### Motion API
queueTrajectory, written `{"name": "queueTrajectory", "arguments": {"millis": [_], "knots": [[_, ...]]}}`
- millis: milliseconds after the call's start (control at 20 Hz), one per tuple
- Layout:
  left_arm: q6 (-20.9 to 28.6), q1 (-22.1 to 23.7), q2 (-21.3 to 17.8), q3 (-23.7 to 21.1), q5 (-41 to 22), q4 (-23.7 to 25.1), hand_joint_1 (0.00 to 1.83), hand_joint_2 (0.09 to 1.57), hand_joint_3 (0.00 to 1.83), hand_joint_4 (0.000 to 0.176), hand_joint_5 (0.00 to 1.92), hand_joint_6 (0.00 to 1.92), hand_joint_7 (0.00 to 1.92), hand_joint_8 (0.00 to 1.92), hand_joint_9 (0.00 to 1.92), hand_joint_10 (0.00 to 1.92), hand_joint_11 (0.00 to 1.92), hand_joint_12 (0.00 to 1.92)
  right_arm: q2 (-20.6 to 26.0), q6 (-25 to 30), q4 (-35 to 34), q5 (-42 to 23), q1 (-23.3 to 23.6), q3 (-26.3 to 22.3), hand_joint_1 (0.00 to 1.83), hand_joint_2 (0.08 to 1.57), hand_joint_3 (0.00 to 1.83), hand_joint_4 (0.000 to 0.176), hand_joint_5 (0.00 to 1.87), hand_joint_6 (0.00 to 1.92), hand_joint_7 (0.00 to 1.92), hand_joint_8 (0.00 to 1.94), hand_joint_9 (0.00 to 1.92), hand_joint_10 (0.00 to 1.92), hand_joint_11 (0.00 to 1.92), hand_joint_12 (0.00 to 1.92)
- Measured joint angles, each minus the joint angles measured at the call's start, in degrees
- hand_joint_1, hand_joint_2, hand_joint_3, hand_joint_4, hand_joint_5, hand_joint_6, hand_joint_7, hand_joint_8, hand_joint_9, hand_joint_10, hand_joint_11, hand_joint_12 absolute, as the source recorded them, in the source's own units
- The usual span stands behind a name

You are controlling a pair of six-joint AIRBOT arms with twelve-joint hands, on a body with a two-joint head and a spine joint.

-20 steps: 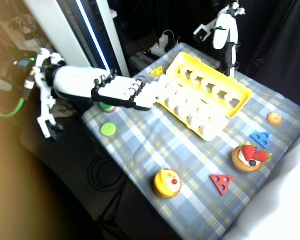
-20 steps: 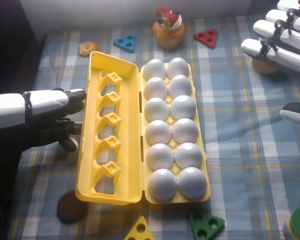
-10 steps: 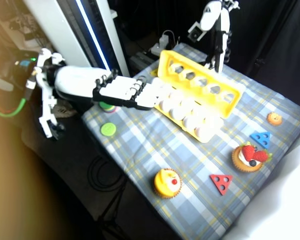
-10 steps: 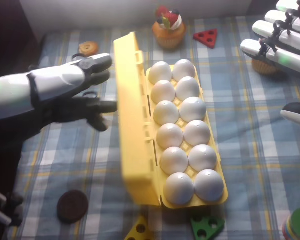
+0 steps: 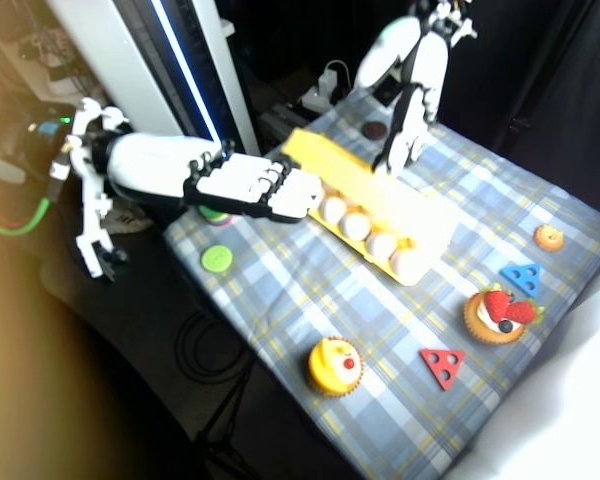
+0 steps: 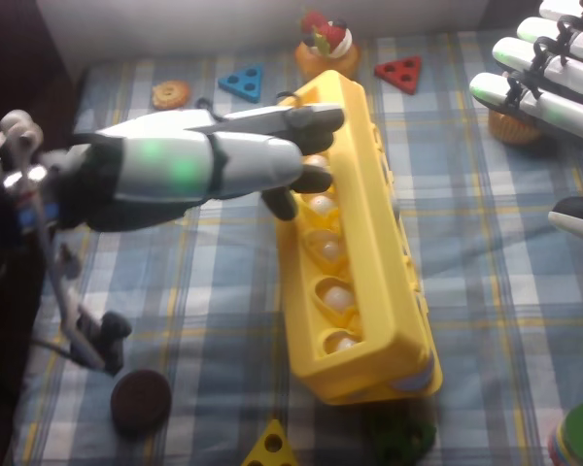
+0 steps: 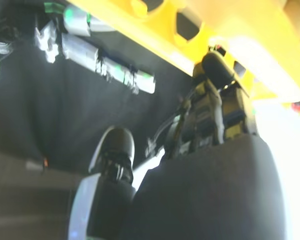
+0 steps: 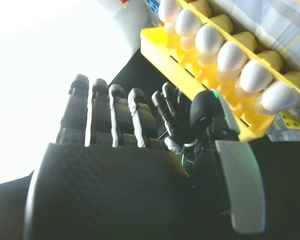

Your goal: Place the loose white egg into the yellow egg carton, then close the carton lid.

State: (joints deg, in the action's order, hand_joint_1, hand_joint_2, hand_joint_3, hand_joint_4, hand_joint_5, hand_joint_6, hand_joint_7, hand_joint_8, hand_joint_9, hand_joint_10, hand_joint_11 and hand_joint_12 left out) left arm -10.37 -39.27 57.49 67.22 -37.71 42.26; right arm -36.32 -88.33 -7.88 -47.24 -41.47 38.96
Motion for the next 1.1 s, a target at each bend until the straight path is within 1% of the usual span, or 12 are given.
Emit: {"name": "queueTrajectory", "arguments": {"millis": [100, 200, 400, 500, 700, 750, 800, 900, 950, 1000, 1050, 1100], "knots": [[5.11, 2.93, 1.75, 1.7, 2.16, 6.78, 0.19, 1.43, 0.0, 0.028, 0.0, 0.0, 0.04, 0.01, 0.34, 0.03, 0.0, 1.71, 0.0, 0.0, 0.02, -0.13, 0.0, 0.0, 0.37, 1.37, 0.0, 0.008, 0.0, 0.0, 0.0, 0.0, 0.0, 0.0, 0.0, 0.0], [10.47, 6.21, 3.87, 2.29, 4.81, 16.76, 0.25, 1.45, 0.0, 0.039, 0.0, 0.0, 0.0, 0.0, 0.18, 0.01, 0.0, 1.54, 0.0, 0.0, -0.07, -0.13, -0.02, 0.0, 0.32, 1.37, 0.0, 0.029, 0.0, 0.0, 0.0, 0.0, 0.0, 0.0, 0.0, 0.0], [20.92, 10.38, 7.04, 4.09, 5.07, 32.44, 0.05, 1.41, 0.0, 0.03, 0.0, 0.0, 0.0, 0.0, 0.2, 0.03, 0.0, 1.56, 0.0, 0.0, -0.02, -0.33, -0.24, 0.0, 0.36, 1.37, 0.0, 0.011, 0.0, 0.0, 0.0, 0.0, 0.0, 0.0, 0.0, 0.0], [22.75, 11.39, 7.1, 4.31, 5.2, 34.86, 0.04, 1.4, 0.0, 0.028, 0.0, 0.0, 0.0, 0.0, 0.18, 0.02, 0.0, 1.55, 0.04, 0.0, -0.04, -0.35, -0.24, 0.0, 0.35, 1.37, 0.0, 0.015, 0.0, 0.0, 0.0, 0.0, 0.0, 0.0, 0.0, 0.0], [21.84, 13.75, 3.28, 1.95, 4.96, 36.3, 0.12, 1.48, 0.01, 0.048, 0.0, 0.0, 0.0, 0.0, 0.12, 0.02, 0.0, 1.57, 0.24, 0.0, -0.02, -0.42, -0.24, 0.0, 0.28, 1.37, 0.0, 0.029, 0.0, 0.0, 0.0, 0.0, 0.0, 0.0, 0.0, 0.0], [20.06, 15.04, 1.44, 0.76, 4.96, 35.34, 0.09, 1.49, 0.01, 0.009, 0.0, 0.0, 0.0, 0.0, 0.15, 0.03, 0.0, 1.62, 0.37, 0.0, -0.09, -0.5, -0.24, 0.0, 0.29, 1.37, 0.0, 0.028, 0.0, 0.0, 0.0, 0.0, 0.0, 0.0, 0.0, 0.0], [18.08, 15.69, -0.46, -0.52, 4.7, 32.65, 0.12, 1.5, 0.01, 0.014, 0.0, 0.0, 0.0, 0.0, 0.18, 0.05, 0.0, 1.48, 0.61, 0.0, -0.11, -1.38, -0.85, -0.2, 0.33, 1.37, 0.0, 0.046, 0.0, 0.0, 0.0, 0.0, 0.0, 0.0, 0.0, 0.0], [14.14, 16.06, -2.99, -2.36, 4.59, 30.99, 0.22, 1.5, 0.0, 0.0, 0.01, 0.0, 0.05, 0.01, 0.25, 0.08, 0.0, 1.52, 1.27, 0.02, -0.02, -2.49, -1.68, -0.76, 0.35, 1.37, 0.0, 0.045, 0.0, 0.0, 0.0, 0.0, 0.0, 0.0, 0.0, 0.0], [10.43, 16.2, -4.87, -3.93, 4.74, 29.0, 0.42, 1.48, 0.0, 0.0, 0.07, 0.02, 0.15, 0.04, 0.34, 0.13, 0.02, 1.62, 1.88, 0.15, -0.17, -3.54, -2.36, -1.16, 0.27, 1.37, 0.0, 0.019, 0.0, 0.0, 0.0, 0.0, 0.0, 0.0, 0.0, 0.0], [6.71, 16.24, -6.4, -5.2, 4.68, 26.03, 0.42, 1.48, 0.0, 0.0, 0.07, 0.02, 0.15, 0.04, 0.34, 0.13, 0.02, 1.62, 2.29, 0.17, -0.07, -4.44, -2.91, -1.18, 0.27, 1.37, 0.0, 0.019, 0.0, 0.0, 0.0, 0.0, 0.0, 0.0, 0.0, 0.0], [0.11, 16.24, -9.01, -6.82, 3.96, 19.02, 0.22, 1.5, 0.0, 0.022, 0.07, 0.01, 0.11, 0.01, 0.16, 0.07, 0.0, 1.36, 2.84, 0.33, -1.07, -5.97, -3.52, -1.62, 0.29, 1.36, 0.0, 0.066, 0.0, 0.0, 0.0, 0.0, 0.0, 0.0, 0.0, 0.0], [-4.5, 16.15, -10.73, -7.69, 3.74, 14.21, 0.24, 1.5, 0.0, 0.019, 0.07, 0.01, 0.11, 0.0, 0.13, 0.06, 0.0, 1.24, 3.15, 0.35, -1.55, -6.99, -3.96, -1.75, 0.33, 1.36, 0.0, 0.071, 0.0, 0.0, 0.0, 0.0, 0.0, 0.0, 0.0, 0.0]]}}
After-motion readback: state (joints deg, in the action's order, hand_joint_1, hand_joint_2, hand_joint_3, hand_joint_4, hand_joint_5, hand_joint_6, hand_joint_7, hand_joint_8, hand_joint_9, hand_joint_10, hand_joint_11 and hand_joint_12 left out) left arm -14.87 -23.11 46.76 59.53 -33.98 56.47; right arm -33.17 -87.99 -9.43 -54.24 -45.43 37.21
